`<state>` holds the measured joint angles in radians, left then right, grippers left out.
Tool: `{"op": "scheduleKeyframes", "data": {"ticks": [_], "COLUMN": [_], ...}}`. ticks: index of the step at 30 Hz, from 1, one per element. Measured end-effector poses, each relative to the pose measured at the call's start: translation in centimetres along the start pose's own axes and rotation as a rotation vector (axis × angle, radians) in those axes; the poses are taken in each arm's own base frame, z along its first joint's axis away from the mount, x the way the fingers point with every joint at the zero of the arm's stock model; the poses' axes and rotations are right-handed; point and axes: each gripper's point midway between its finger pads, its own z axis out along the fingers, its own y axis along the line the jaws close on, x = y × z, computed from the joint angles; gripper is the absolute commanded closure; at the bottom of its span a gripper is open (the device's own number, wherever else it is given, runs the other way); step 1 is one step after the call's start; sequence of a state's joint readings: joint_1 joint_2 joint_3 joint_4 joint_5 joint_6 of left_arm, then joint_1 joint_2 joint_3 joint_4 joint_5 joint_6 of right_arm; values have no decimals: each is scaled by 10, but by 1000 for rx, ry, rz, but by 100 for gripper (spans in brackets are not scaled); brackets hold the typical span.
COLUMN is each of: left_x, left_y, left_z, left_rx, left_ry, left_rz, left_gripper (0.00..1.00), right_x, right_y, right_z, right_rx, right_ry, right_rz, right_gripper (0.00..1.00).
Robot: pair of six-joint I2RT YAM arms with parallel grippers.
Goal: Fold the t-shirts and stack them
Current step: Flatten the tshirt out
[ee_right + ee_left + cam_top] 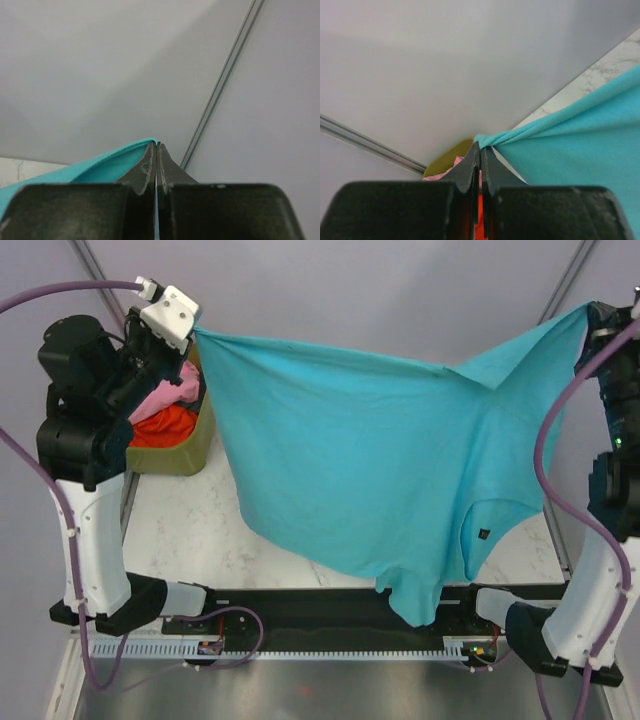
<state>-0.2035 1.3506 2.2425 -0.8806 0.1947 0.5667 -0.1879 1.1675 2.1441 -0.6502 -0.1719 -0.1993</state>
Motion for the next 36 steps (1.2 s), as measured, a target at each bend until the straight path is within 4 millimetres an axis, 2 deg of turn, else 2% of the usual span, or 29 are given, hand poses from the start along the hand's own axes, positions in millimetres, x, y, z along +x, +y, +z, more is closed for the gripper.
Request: {"op": "scheduleKeyframes", "data": {"ticks": [4, 7, 10, 12, 17, 20, 23, 28, 31, 36], "left_x": [25, 38, 45, 48, 48, 44, 39, 37, 31, 0], "left_y": [-4, -5, -5, -5, -2, -1, 1, -7, -11, -2], "left_z": [29, 45, 59, 67, 77, 75, 68, 30, -2, -44], "left_rx": [20, 28, 35, 39, 37, 30, 21, 17, 5, -46], "left_ry": [71, 105, 117, 121, 116, 106, 92, 86, 69, -7], "left_rz": [5, 17, 28, 35, 50, 52, 55, 55, 49, 42], "left_gripper": [98, 98, 98, 98, 98, 98, 98, 98, 98, 98], "right_x": [53, 90, 111, 116, 112, 107, 104, 85, 59, 5], "right_y": [0, 2, 2, 0, -8, -11, -11, -8, -8, -10], "right_z": [42, 63, 78, 83, 87, 84, 73, 33, 1, -53], "right_rx": [-12, -28, -37, -37, -14, -1, 7, 21, 40, 81], "right_ry": [118, 200, 240, 245, 224, 210, 205, 187, 143, 36], "right_rz": [-1, -14, -42, -58, -83, -91, -92, -85, -80, -94], "right_gripper": [100, 100, 100, 100, 100, 100, 100, 100, 100, 100]}}
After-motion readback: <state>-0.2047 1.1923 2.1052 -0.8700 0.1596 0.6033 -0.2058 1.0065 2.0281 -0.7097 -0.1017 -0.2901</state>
